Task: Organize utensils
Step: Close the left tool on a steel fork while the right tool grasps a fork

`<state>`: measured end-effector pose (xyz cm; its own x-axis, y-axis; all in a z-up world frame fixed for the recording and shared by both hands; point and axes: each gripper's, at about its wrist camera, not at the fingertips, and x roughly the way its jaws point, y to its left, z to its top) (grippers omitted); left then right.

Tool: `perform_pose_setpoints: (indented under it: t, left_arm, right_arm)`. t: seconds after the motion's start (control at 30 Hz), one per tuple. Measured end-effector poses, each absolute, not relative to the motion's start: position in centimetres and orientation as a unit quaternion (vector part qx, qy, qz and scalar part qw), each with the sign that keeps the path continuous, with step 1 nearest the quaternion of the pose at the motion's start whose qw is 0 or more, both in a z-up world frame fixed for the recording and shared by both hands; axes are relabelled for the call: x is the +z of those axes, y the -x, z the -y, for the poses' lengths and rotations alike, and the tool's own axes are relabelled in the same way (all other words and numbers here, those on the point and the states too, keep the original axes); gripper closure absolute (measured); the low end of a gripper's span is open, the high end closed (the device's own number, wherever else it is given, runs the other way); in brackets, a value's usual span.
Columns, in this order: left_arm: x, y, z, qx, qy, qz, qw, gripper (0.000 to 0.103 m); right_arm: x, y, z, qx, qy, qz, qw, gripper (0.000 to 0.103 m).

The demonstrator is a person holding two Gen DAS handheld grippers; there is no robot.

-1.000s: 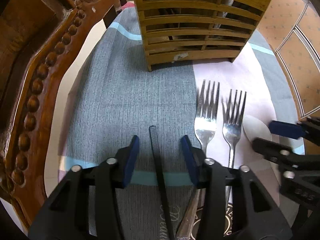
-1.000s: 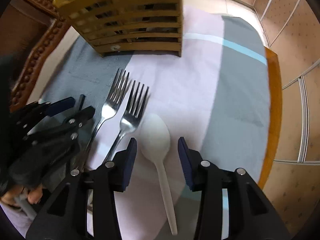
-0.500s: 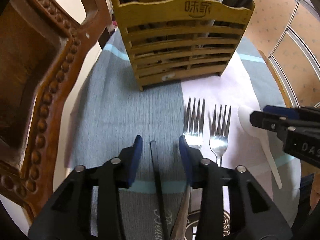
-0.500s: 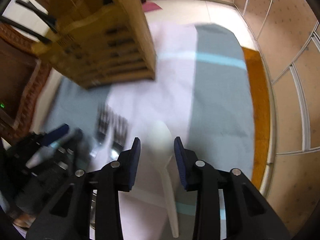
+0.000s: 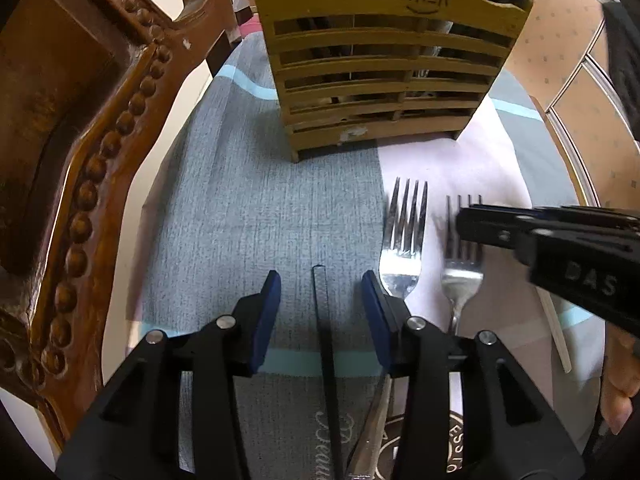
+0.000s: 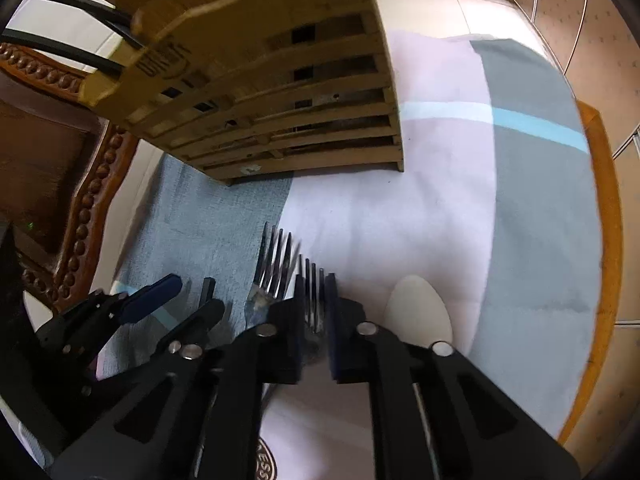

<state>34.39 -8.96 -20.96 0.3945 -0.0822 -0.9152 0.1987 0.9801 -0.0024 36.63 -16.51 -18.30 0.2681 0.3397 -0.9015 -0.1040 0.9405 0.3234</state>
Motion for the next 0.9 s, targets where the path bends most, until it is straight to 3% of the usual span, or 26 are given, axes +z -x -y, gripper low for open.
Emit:
perform_pose_setpoints:
  t: [0.23,0.63,0.67,0.73,0.9]
  left_arm:
    - [-19.5,-36.0,11.4,-0.090,-0.055,-0.524,0.845,0.061]
    - [-23.0,-39.4,15.8,-0.059,-0.097,-0.538,0.835,0.059]
    - [-23.0,-39.6,15.9,-0.060,-0.097,-0.538,0.835,0.062]
    - [-23.1,-39.8,16.3,-0.066,-0.082,-0.542,0.833,0.080]
    - [-21.3,-39.5,15.0,-0.073,-0.062,-0.535,0.840,0.081]
  right_arm:
    - [-17.7,-35.1,18.7,0.117,-0.087,-0.588,0.796,0.100]
    - [-17.8,-34.6,21.5,0.114,-0.109,-0.584,0.796,0.100]
    - [-17.7,-34.6,21.7,0.116,-0.110,-0.584,0.796,0.100]
    - [-17.7,-34.7,21.9,0.117,-0.111,-0.584,0.796,0.100]
    - [-17.5,-34.9,21.9,0.119,-0.110,-0.580,0.798,0.100]
